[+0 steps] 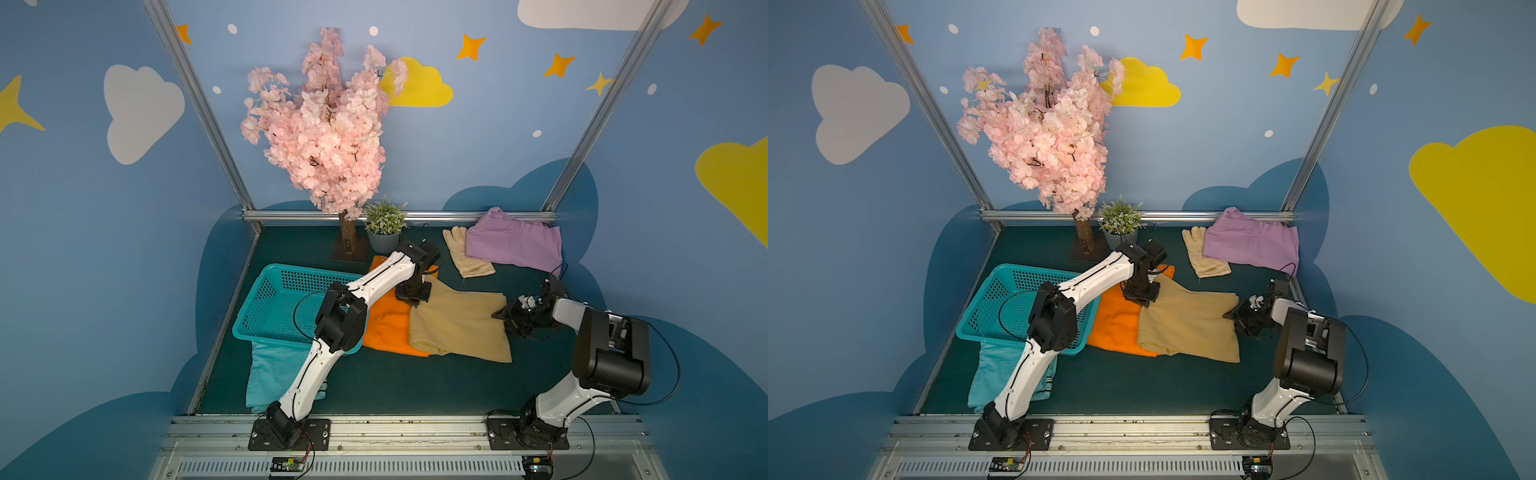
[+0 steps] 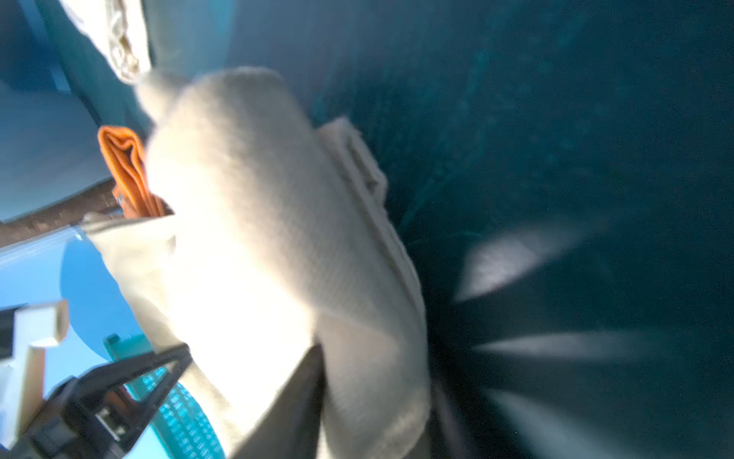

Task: Put the folded long pants in the basket
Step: Pick up the long pant at the center of the board.

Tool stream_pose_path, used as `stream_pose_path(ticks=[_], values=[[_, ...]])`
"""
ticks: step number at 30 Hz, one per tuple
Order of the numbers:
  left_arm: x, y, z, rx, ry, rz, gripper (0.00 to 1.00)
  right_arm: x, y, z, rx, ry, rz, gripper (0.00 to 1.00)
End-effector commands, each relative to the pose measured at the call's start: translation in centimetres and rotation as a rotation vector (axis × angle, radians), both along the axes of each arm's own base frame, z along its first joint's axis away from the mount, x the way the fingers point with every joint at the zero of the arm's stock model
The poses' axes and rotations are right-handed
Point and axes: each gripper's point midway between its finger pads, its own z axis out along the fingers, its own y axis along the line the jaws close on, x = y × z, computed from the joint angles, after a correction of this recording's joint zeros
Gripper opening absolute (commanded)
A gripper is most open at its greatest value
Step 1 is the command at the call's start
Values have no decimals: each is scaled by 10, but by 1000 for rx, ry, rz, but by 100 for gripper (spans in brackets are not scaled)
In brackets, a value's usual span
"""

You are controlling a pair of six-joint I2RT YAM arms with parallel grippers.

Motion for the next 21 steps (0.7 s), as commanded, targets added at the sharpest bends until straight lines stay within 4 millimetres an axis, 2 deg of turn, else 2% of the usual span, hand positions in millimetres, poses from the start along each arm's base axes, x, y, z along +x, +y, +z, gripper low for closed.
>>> stream_pose_path(ticks=[1,7,13,21], values=[[2,16,4,37,-6,6,3,-6,17,-4,74,18,44,27],[2,11,12,8,-16,1,3,-1,19,13,88,-25,47,0],[-1,3,37,-43,-39,-8,3,3,21,47,97,-87,46,0],[-15,-10,99,-97,-105,-47,3,2,17,103,58,-159,29,0]])
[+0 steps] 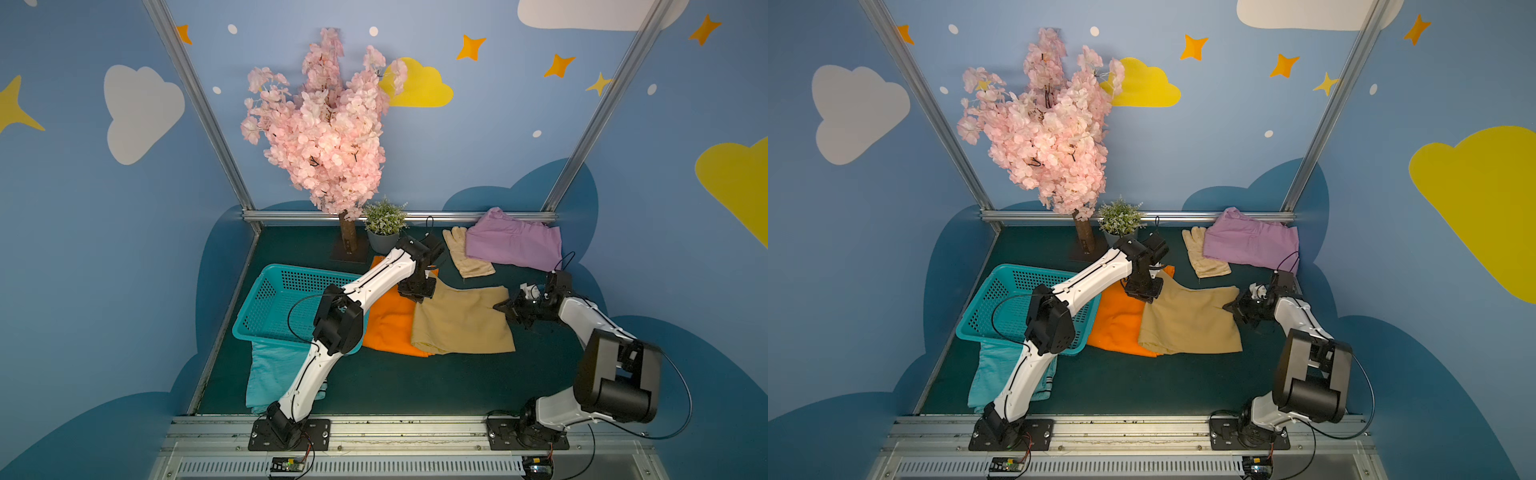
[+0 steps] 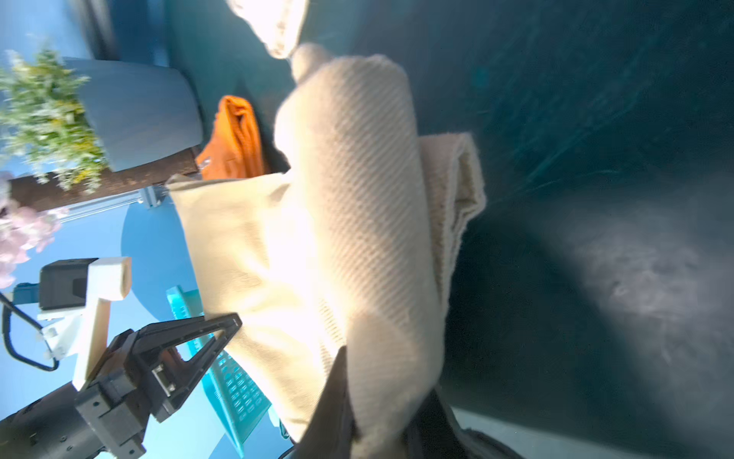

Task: Put the folded long pants in the basket
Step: Pick up the long pant at the center of the board, then move the basket to the center of the board.

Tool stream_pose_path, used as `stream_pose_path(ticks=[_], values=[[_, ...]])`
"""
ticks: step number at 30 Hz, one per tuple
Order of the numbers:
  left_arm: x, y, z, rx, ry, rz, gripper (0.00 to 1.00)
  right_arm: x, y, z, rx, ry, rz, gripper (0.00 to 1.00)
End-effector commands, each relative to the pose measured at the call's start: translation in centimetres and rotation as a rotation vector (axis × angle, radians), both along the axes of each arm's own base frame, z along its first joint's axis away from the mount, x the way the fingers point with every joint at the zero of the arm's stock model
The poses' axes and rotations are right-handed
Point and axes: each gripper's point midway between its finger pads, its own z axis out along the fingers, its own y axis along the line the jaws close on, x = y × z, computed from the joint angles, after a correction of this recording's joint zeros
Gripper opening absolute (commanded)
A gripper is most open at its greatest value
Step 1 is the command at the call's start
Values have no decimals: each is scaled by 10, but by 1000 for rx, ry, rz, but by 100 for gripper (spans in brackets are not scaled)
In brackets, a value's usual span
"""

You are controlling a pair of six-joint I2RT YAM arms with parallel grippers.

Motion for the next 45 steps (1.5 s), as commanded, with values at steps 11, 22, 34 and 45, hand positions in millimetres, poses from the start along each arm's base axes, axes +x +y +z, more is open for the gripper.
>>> stream_pose_path(ticks=[11,22,34,45], values=[[-23,48,146,-47,-183,9,3,-4,26,100,126,-88,29,0],[-11,238,178,278,-316,274,2,-16,168,144,197,-96,173,0],[-8,412,147,642,-282,526,3,-27,354,125,72,-19,441,0],[-9,476,131,809,-266,605,3,-51,433,68,-3,66,536,0]])
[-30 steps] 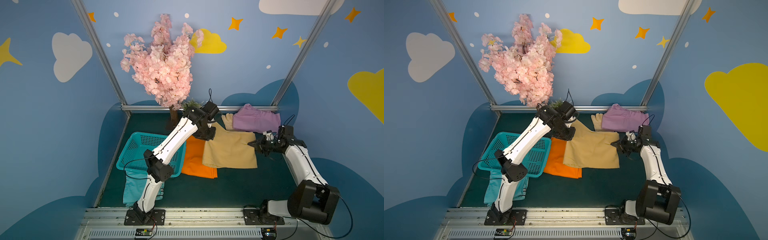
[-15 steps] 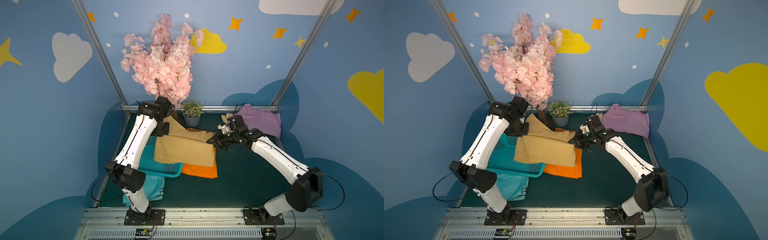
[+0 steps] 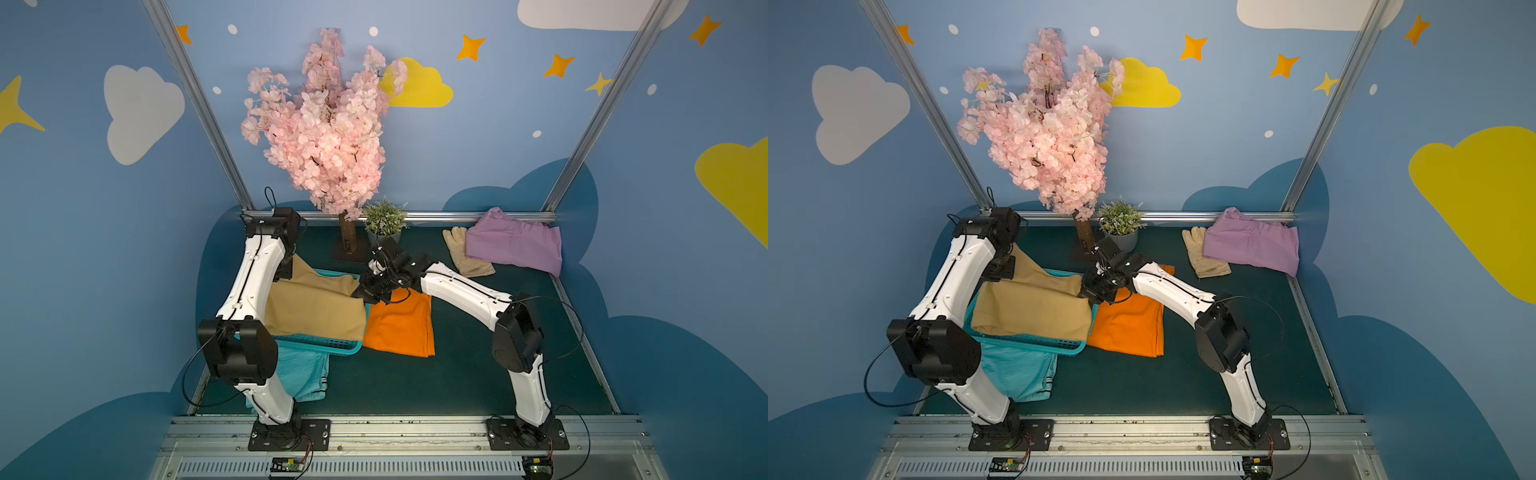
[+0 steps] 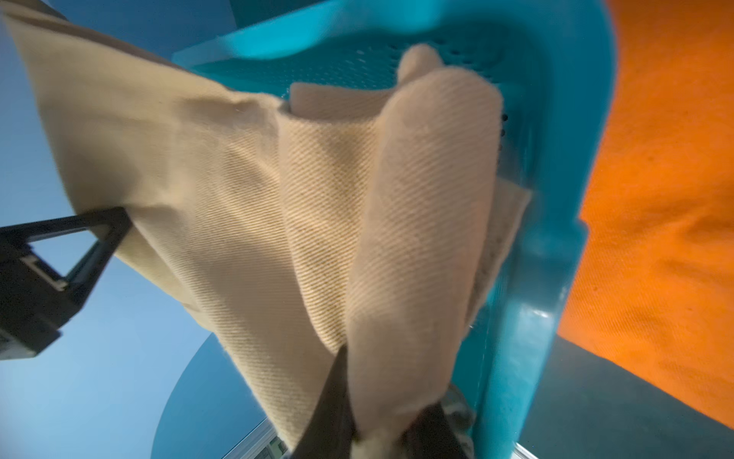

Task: Put the folded long pants in the basket
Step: Move the basket to the center of the board.

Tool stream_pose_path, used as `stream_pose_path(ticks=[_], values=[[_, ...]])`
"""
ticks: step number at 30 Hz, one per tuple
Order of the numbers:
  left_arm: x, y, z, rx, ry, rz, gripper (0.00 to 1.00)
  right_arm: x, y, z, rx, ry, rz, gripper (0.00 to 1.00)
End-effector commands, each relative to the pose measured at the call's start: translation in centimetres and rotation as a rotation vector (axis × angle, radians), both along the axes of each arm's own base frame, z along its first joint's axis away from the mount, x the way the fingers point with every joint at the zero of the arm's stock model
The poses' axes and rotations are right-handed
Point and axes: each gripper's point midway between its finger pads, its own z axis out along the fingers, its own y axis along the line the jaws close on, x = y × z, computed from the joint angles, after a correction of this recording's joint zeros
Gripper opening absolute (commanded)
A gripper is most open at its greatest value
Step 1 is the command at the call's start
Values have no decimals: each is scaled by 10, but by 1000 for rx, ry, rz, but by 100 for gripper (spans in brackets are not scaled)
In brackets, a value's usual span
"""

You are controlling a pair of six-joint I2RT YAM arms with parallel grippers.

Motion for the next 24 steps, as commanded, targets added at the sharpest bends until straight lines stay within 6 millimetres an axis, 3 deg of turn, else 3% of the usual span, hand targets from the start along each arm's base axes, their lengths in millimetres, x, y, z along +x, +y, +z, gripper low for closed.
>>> stream_pose_path(ticks=[1,6,11,15,20,24], values=[[9,26,10,98,-61,40,2,-8,0,-9,-55,11,-7,0],[8,29,-10,52,-42,63,2,-12,3,-41,-100,44,22,0],[4,6,-36,-81,-20,57,2,-10,-16,-57,-152,28,18,0],[-2,-25,-55,-177,4,24,2,-5,-43,-69,-176,54,10,0],[-4,-63,-58,-235,8,-41,3,3,-92,-79,-201,75,-22,0],[-4,-112,-56,-380,-3,-96,3,7,-134,-80,-215,76,-20,0]])
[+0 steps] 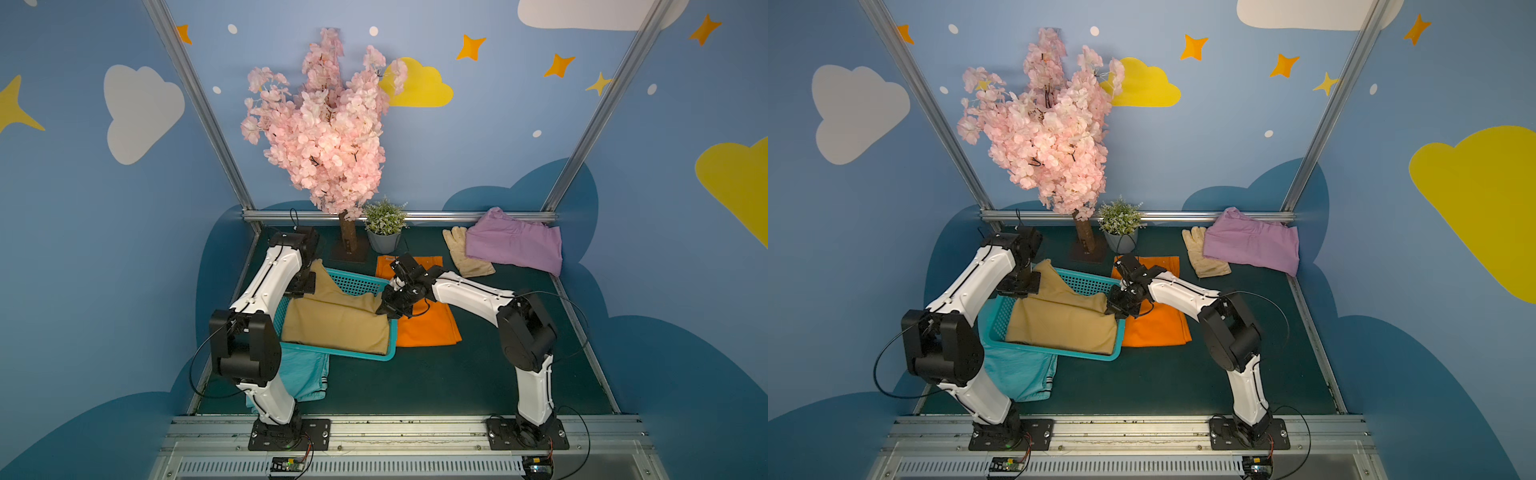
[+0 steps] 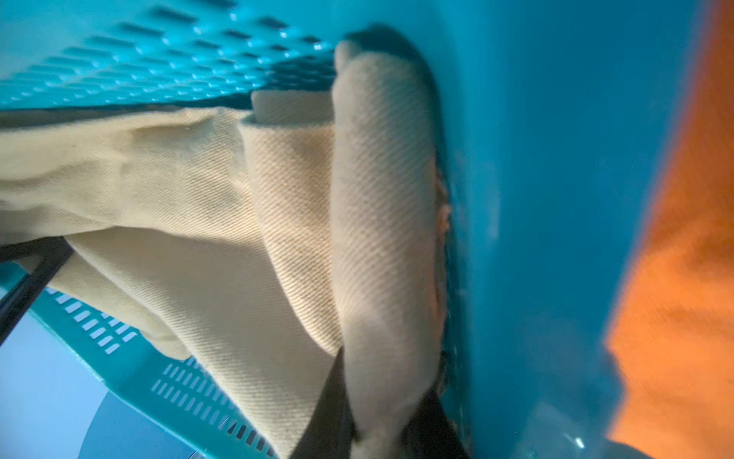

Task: Put the folded long pants in the basket
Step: Move the basket to the center of the board.

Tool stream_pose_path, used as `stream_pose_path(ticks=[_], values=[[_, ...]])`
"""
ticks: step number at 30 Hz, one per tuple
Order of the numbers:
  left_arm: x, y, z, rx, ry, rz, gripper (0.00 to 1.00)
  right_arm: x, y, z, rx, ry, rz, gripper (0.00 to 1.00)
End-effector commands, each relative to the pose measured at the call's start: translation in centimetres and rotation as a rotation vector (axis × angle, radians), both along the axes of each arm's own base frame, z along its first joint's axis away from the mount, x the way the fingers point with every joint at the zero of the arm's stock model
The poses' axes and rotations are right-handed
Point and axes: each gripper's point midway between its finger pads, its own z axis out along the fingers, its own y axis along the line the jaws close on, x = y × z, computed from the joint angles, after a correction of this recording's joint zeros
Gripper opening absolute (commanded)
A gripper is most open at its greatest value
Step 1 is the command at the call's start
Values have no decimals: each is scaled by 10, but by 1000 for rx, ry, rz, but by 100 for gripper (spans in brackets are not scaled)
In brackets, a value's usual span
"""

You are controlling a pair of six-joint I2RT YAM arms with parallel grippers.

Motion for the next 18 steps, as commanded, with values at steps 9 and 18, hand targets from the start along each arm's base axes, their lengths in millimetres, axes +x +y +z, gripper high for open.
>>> stream_pose_path(ticks=[9,18], values=[[-17,-142,-24,-338,30,18,2,3,-185,-17,-37,118,-57,0],[-34,-203,-28,-333,65,-62,2,11,-203,24,2,24,-53,0]])
